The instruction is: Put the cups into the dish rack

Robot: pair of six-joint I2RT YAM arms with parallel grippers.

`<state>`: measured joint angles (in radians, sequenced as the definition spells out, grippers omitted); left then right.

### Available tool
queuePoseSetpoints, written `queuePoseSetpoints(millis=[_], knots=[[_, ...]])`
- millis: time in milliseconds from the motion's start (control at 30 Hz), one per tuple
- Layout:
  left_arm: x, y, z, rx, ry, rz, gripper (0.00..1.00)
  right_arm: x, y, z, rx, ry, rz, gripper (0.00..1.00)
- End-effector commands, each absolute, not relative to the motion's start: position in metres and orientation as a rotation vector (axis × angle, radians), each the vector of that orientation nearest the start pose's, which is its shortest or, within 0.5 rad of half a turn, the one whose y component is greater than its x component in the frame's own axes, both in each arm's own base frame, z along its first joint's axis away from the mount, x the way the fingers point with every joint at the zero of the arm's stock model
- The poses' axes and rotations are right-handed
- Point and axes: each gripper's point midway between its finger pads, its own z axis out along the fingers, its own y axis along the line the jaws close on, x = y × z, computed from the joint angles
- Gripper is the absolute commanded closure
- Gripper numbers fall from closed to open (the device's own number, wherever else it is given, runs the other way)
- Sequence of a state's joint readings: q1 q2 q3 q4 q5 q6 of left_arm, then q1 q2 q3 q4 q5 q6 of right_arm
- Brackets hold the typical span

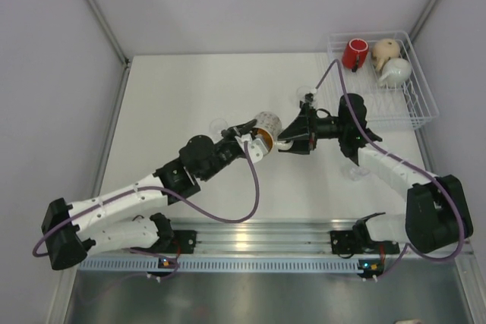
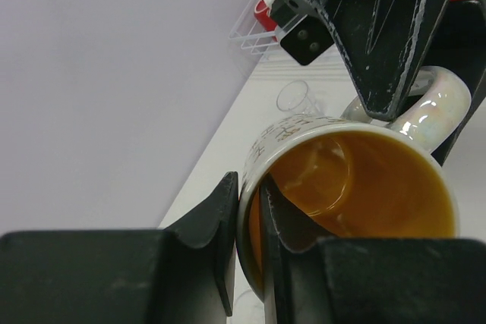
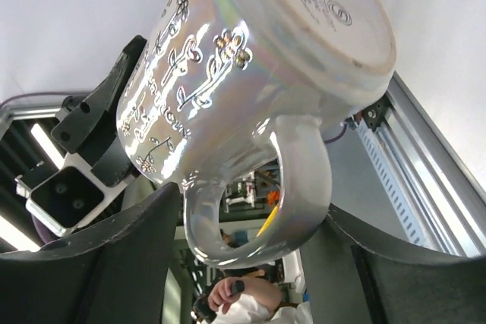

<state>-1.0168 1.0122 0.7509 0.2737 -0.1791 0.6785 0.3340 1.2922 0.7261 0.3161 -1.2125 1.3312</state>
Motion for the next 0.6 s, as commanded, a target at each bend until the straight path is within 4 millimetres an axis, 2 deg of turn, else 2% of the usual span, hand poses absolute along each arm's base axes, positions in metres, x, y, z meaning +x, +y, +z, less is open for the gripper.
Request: queuePoseSetpoints(millis=[0, 100, 133, 200, 233, 300, 333, 367, 400, 567], knots=[[0.22, -0.286, 0.406, 0.874, 0.825, -0.233, 1.0, 0.196, 0.266, 0.273, -0.116, 2.213, 2.193, 0.39], [0.215, -0.289, 0.408, 0.908, 0.786, -0.202, 1.0, 0.19, 0.265, 0.281, -0.05, 2.208, 2.291, 0.49], [0.215, -0.289, 0.408, 0.909, 0.786, -0.192, 1.0, 0.186, 0.264, 0.291, -0.135, 2.125, 2.304, 0.55], [0.214, -0.292, 0.407, 0.927, 0.773, -0.179, 1.0, 0.183, 0.264, 0.292, -0.059, 2.141, 2.37, 0.59], [0.214, -0.293, 0.404, 0.939, 0.768, -0.177, 1.0, 0.179, 0.262, 0.298, -0.124, 2.083, 2.377, 0.64], [0.214, -0.297, 0.4, 0.957, 0.765, -0.166, 1.0, 0.175, 0.263, 0.302, -0.111, 2.076, 2.433, 0.77], [0.215, -0.297, 0.398, 0.969, 0.762, -0.146, 1.0, 0.173, 0.263, 0.307, -0.12, 2.049, 2.454, 0.91], [0.217, -0.299, 0.392, 0.979, 0.771, -0.132, 1.0, 0.165, 0.259, 0.32, -0.181, 1.98, 2.493, 0.97], [0.218, -0.299, 0.39, 0.989, 0.768, -0.113, 1.0, 0.165, 0.259, 0.321, -0.185, 1.958, 2.524, 1.0], [0.224, -0.299, 0.379, 1.002, 0.794, -0.084, 1.0, 0.161, 0.262, 0.327, -0.245, 1.926, 2.546, 1.0]])
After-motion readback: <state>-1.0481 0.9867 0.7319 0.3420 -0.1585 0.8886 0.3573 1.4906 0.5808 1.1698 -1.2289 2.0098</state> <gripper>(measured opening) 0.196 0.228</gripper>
